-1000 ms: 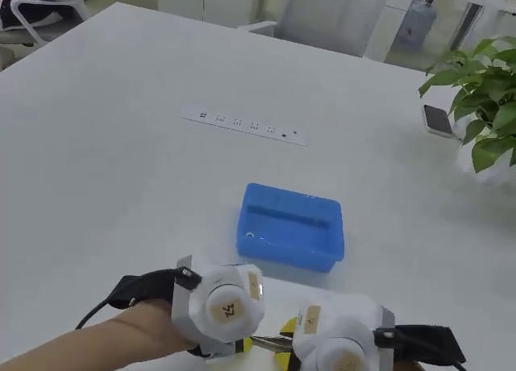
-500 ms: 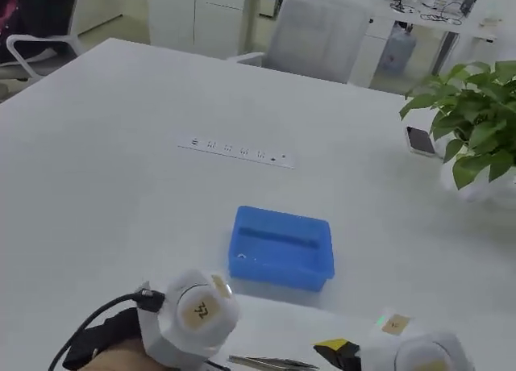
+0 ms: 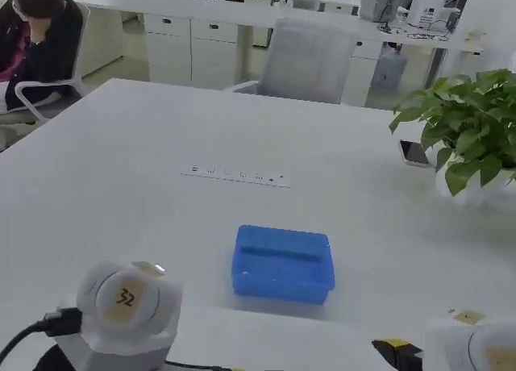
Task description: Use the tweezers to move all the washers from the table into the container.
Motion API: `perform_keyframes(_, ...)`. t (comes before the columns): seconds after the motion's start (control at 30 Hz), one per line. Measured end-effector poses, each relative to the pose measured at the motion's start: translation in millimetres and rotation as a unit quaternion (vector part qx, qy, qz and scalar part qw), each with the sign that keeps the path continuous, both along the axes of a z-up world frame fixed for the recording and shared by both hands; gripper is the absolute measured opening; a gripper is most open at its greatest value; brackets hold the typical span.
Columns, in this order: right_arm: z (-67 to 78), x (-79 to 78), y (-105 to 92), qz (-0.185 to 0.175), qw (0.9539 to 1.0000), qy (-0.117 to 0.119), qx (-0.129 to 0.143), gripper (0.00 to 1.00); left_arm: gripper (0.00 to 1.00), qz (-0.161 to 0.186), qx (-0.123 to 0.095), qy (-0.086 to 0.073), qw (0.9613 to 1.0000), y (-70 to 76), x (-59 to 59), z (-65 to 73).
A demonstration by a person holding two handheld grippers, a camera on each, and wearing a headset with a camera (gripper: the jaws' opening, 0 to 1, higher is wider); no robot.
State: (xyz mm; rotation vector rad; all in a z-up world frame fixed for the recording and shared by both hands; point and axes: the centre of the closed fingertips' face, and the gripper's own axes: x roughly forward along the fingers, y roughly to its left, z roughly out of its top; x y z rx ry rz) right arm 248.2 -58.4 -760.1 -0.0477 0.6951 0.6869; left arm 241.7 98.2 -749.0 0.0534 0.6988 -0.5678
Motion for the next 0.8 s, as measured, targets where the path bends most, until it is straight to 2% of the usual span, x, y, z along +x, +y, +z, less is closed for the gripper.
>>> perform_keyframes(0.1, 0.1, 0.8, -5.7, -0.010, 0.9999, -0.001, -0.010, 0.74, 0.99, 0.017, 0.006, -0.002, 0.9998, 10.0, -2.5, 0.2)
perform_keyframes(0.23, 0.0, 2.0, -9.5, -0.023, 0.9997, 0.003, -0.009, 0.86, 0.99, 0.023, 0.014, -0.002, 0.9996, 14.5, -5.4, -1.5)
perform_keyframes(0.57, 3.0, 6.5, -11.0, -0.040, 0.9990, -0.011, -0.016, 0.99, 0.99, 0.033, 0.022, -0.011, 0.9992, 15.5, -5.2, 2.9)
perform_keyframes(0.63, 2.1, 5.0, -11.5, -0.038, 0.9992, -0.004, -0.015, 0.99, 0.99, 0.035, 0.023, -0.009, 0.9991, 16.8, -5.9, 2.8)
perform_keyframes(0.8, 4.5, 6.5, -15.8, -0.048, 0.9988, -0.007, -0.011, 0.99, 0.99, 0.040, 0.023, -0.010, 0.9989, 19.4, -5.6, 3.5)
